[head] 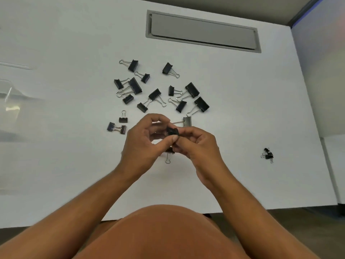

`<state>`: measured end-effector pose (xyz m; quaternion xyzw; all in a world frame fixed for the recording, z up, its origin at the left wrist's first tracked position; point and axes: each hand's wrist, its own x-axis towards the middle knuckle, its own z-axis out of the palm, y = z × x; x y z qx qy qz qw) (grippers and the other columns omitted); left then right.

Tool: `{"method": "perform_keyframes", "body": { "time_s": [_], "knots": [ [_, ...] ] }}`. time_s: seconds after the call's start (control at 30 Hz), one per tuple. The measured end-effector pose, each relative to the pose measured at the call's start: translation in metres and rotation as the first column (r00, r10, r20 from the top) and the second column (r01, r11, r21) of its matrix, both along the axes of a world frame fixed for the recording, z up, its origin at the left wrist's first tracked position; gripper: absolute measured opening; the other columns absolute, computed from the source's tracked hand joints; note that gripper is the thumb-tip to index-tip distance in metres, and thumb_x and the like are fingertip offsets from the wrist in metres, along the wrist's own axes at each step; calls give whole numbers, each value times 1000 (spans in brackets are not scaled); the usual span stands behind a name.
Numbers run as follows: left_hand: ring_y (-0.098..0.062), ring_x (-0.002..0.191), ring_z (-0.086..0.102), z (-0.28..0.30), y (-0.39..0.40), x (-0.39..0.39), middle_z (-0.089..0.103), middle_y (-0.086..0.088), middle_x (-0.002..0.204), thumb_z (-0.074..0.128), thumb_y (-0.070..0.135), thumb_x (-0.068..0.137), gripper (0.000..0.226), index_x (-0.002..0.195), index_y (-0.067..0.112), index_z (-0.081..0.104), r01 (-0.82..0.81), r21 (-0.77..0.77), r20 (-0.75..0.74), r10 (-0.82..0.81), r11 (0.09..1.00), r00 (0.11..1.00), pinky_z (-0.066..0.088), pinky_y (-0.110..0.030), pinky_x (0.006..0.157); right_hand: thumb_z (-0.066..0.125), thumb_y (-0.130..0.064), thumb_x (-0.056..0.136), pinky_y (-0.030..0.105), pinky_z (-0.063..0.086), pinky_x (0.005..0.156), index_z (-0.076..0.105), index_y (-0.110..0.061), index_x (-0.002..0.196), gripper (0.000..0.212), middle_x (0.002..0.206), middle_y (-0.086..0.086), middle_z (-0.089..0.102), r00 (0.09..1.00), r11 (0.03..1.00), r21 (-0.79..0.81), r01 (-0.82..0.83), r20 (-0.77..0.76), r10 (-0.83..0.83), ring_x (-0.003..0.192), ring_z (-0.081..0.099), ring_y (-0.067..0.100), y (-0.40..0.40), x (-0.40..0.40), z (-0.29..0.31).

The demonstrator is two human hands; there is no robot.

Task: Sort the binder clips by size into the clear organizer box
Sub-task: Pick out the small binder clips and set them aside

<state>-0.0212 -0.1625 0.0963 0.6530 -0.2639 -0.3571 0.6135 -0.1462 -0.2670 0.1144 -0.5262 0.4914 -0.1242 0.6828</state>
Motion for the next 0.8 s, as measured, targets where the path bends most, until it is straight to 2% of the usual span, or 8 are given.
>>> {"method": "perform_keyframes", "body": {
  "time_s": [0.13,0.2,0.33,0.43,0.57,0.67,0.8],
  "knots": [
    [-24,94,78,-5,-40,-41,81,-3,103,82,1,86,35,113,18,66,51,65,-111,-44,997,993,64,-43,87,72,-7,94,26,60,78,77,-10,101,9,95,8,80,995,995,3,96,-32,-96,88,78,21,-28,-45,-7],
    [-26,92,79,-13,-61,-62,82,-2,99,83,5,86,33,111,19,66,82,115,-137,-66,990,988,63,-42,87,70,-5,94,25,59,76,77,-10,97,9,92,7,79,987,988,18,156,-53,-155,84,75,17,-43,-68,-15],
    [-23,85,76,-40,-96,-106,81,3,93,84,10,84,30,104,23,67,162,249,-64,-151,955,986,63,-41,87,65,2,94,28,62,78,75,-8,96,15,93,7,78,972,979,-12,202,-123,-202,85,75,17,-72,-116,-38],
    [-13,77,71,-56,-115,-136,79,8,89,83,14,82,28,100,28,67,190,344,41,-217,920,975,62,-41,83,65,2,93,25,61,81,75,-15,99,20,95,-2,78,972,982,-180,57,-216,-96,89,75,12,-92,-147,-59],
    [-6,76,70,-66,-137,-157,77,9,88,86,18,81,26,98,25,67,163,396,181,-251,904,951,60,-33,82,70,-7,94,11,54,79,73,-22,104,18,98,-15,75,950,900,-387,-199,-300,81,91,71,-1,-113,-175,-74],
    [-5,80,71,-67,-144,-162,77,11,89,87,21,82,25,98,26,69,131,433,218,-245,892,945,58,-25,81,71,-10,95,12,52,78,73,-21,106,16,99,-15,73,934,822,-492,-286,-333,125,93,67,6,-121,-188,-81],
    [0,85,71,-70,-136,-170,76,16,93,86,18,85,20,99,26,73,47,446,195,-149,894,970,57,-18,81,71,-8,95,7,48,76,71,-17,113,20,105,-11,66,935,764,-559,-321,-315,162,90,63,8,-127,-201,-90]
  ]
}}
